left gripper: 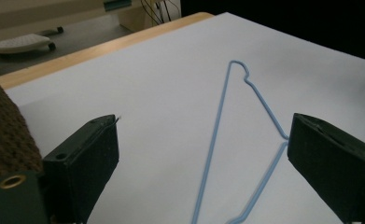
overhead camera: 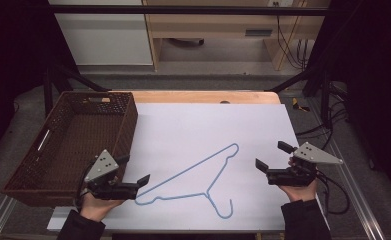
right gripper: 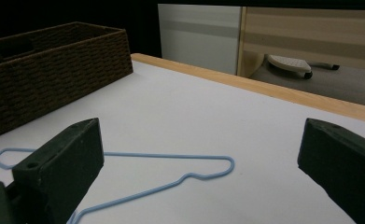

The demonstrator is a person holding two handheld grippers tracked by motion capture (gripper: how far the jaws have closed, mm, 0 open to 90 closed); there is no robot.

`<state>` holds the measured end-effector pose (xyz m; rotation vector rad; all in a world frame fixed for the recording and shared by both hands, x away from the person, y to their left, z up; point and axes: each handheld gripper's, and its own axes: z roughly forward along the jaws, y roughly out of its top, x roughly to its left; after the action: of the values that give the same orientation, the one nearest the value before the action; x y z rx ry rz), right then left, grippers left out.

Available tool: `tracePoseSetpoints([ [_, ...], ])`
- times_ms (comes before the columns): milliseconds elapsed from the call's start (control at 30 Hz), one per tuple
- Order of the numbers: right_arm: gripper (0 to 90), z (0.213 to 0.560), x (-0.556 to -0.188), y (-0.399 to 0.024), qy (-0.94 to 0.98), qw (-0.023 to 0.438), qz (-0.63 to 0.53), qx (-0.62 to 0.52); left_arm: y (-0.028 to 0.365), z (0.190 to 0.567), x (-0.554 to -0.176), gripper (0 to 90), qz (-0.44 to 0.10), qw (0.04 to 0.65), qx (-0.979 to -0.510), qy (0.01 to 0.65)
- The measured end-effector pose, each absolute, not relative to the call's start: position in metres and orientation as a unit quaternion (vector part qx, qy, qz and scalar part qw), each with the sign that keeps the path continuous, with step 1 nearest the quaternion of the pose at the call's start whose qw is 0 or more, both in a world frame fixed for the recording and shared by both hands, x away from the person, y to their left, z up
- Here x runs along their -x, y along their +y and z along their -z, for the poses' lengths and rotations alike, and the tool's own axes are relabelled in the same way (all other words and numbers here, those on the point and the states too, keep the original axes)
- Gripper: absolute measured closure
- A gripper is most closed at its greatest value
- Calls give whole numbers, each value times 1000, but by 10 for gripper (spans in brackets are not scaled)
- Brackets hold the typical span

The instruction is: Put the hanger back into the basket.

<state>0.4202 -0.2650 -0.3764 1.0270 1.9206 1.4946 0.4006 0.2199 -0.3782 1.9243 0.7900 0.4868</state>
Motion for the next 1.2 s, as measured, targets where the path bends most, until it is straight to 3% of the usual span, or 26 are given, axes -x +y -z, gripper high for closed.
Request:
tracePoseSetpoints([
  [533, 16, 378, -421, -261, 708, 246, -544, -377, 172, 415, -406, 177, -133, 431, -848, 278],
  [1200, 19, 383, -423, -254, 718, 237, -534, -379, 137, 454, -416, 476, -67, 374, -892, 246],
])
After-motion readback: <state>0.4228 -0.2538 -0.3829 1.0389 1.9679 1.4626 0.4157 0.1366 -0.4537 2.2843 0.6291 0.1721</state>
